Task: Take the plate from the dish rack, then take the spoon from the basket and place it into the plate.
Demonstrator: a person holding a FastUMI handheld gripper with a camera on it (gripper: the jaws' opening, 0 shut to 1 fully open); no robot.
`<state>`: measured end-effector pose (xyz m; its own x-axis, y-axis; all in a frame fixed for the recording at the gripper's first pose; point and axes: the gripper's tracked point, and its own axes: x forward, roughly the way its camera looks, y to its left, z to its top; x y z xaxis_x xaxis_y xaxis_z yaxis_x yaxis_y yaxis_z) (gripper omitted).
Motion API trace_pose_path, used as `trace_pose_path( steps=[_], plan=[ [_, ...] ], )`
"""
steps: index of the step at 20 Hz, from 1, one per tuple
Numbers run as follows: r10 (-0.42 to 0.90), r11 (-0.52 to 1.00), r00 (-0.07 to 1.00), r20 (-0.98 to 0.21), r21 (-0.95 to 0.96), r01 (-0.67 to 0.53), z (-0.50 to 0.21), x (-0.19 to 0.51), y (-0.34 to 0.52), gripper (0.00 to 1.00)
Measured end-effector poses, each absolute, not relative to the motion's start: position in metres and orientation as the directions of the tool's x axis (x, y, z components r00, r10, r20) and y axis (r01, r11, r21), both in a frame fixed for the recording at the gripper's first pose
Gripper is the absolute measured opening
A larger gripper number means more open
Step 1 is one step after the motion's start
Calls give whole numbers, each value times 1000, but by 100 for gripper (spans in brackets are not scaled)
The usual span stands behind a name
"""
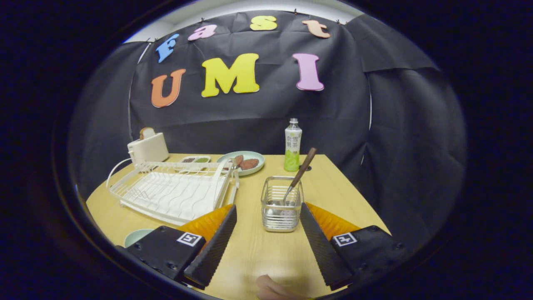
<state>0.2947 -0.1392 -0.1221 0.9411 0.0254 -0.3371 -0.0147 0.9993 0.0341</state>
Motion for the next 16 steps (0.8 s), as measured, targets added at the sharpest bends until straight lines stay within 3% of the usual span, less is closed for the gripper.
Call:
trace_pose_path(
  steps=[5, 14, 16],
  plan=[
    [-20, 993, 946, -323, 107, 58, -102, 349, -167, 99],
    [20, 986, 929, -370, 163, 44, -105, 426, -198, 98],
    [25, 985, 929, -370, 170, 41, -113, 440, -200, 93]
  ],
)
